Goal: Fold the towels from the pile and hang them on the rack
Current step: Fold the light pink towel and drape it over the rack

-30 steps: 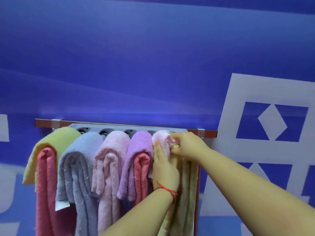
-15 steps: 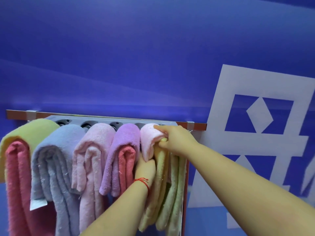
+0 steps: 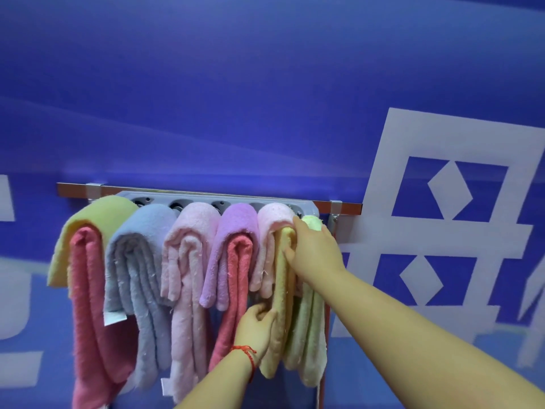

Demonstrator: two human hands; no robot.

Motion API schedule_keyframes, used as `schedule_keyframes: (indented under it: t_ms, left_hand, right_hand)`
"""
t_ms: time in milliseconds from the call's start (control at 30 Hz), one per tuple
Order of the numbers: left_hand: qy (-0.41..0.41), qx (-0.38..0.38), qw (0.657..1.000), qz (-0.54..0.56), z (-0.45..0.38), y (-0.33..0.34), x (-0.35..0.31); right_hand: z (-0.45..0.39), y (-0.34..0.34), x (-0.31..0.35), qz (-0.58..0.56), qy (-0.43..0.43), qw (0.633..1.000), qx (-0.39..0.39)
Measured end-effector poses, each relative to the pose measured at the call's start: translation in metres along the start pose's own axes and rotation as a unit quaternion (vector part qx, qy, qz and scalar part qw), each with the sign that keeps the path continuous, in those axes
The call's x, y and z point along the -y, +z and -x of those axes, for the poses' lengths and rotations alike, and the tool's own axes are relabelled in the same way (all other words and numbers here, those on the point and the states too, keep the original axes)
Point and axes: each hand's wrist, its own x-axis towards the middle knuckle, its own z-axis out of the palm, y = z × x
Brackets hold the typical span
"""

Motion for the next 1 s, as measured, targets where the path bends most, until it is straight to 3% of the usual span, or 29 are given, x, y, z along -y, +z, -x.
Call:
schedule_keyframes:
  t_ms: [233, 433, 633, 1000]
  left_hand:
    - [-0.012, -0.033, 0.998, 0.055, 0.049, -0.021, -0.005]
    - [-0.019, -0.046, 0.997, 0.067, 0.096, -0.043, 0.015]
    - [-0.079, -0.038, 0.995, 0.048, 0.151, -0.055, 0.083]
    - [-0.215, -0.019, 0.976, -0.024, 0.213, -0.067, 0.234]
  right_hand:
    - [0.079, 0.009, 0.010, -0.085, 0.058, 0.993, 0.064]
    - [0.147, 0.042, 0.024, -0.212, 0.148, 0.955, 0.145]
    - [0.218, 0.096, 0.033, -0.288, 0.194, 0.910, 0.228]
    - [0.336, 0.226, 0.031, -0.299, 0.278, 0.840, 0.357]
